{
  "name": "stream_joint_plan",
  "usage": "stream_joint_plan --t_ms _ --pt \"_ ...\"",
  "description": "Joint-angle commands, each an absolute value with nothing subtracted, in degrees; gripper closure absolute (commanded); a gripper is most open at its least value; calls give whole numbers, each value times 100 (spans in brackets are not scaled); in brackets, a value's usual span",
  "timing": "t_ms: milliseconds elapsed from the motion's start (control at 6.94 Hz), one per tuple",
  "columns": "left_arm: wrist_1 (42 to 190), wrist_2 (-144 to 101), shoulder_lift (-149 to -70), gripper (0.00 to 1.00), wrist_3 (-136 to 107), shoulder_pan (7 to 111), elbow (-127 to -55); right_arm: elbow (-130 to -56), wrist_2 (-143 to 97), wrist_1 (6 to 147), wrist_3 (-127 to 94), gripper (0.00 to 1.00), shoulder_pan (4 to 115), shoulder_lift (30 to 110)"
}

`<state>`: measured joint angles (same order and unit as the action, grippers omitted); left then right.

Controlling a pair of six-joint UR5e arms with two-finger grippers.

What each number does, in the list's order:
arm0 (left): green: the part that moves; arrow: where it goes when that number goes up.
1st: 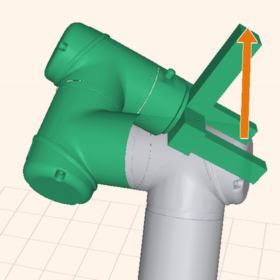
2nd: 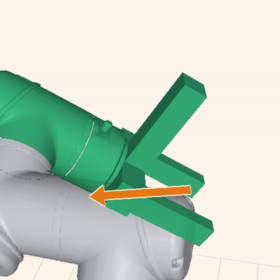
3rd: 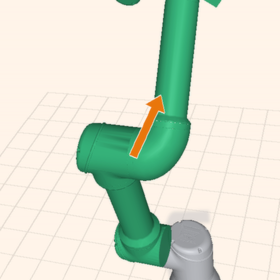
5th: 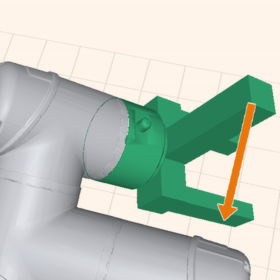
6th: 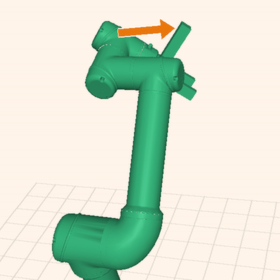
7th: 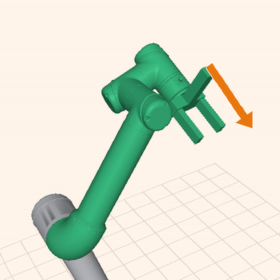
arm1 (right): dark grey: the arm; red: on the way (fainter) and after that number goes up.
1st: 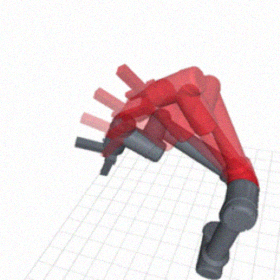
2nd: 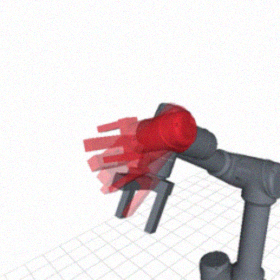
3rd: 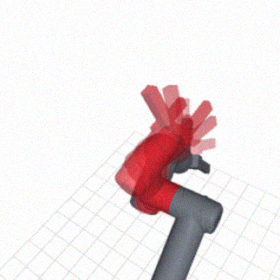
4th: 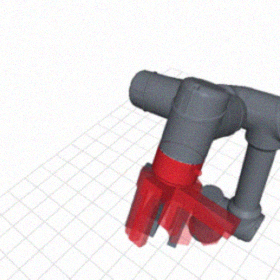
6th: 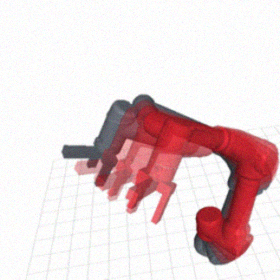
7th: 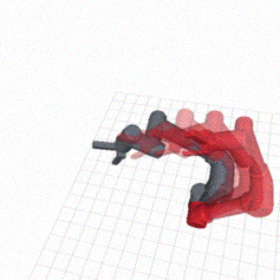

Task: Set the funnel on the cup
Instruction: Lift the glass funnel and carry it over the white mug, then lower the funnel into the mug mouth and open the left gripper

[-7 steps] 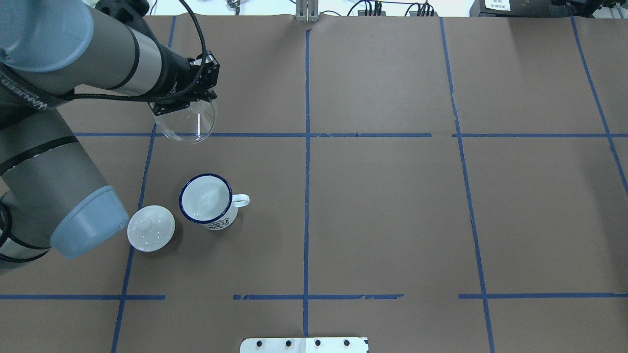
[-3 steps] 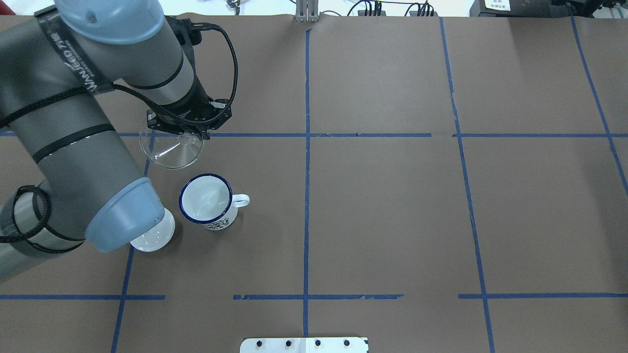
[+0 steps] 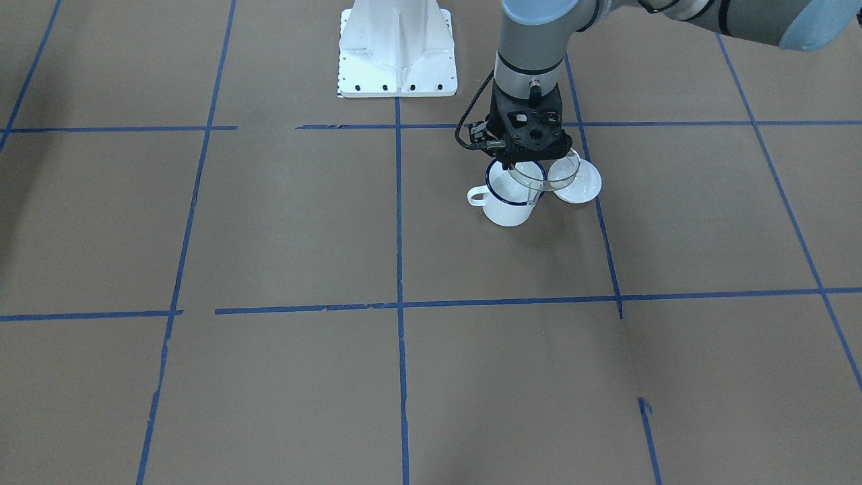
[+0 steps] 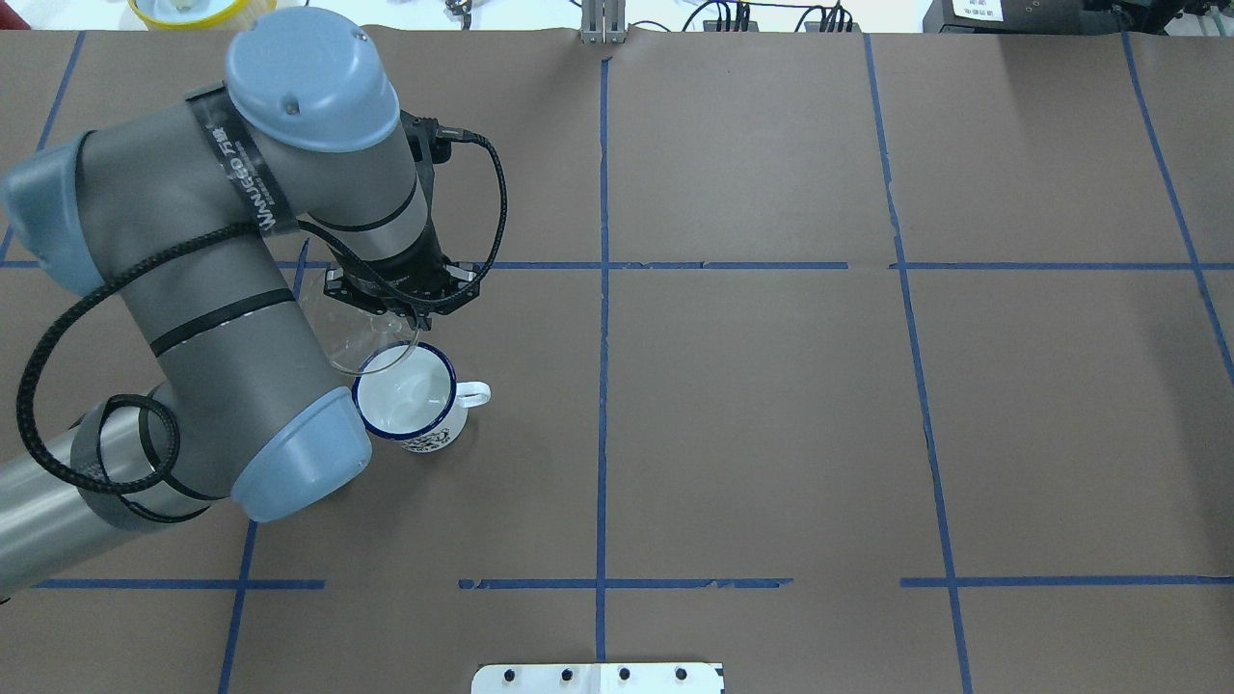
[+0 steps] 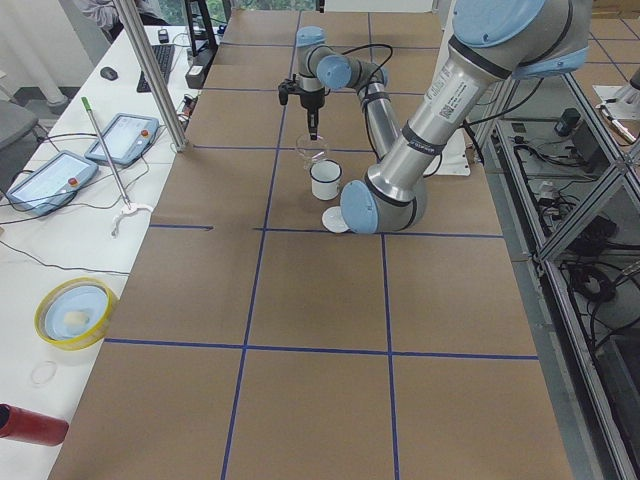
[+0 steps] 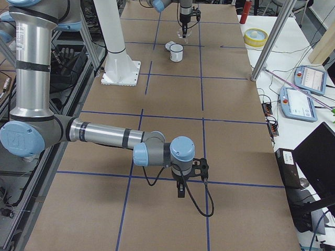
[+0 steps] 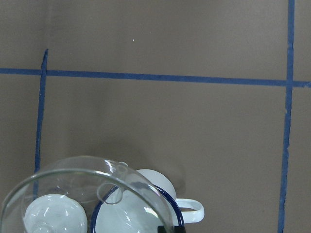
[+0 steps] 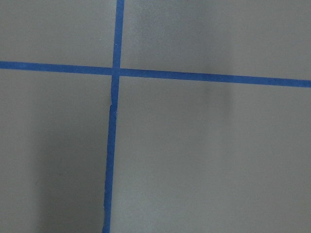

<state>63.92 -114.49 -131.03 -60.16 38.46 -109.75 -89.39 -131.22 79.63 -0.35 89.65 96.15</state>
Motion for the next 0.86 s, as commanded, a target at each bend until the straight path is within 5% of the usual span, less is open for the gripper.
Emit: stream_joint_plan --t_ms 0,720 --pt "6372 -11461 -13078 100 -5994 3753 -11030 -8938 -13122 7963 -35 0 8965 9615" --pt "6803 -11443 -12727 100 -6003 3349 -10802 -8947 -13122 7963 -35 0 8965 9615"
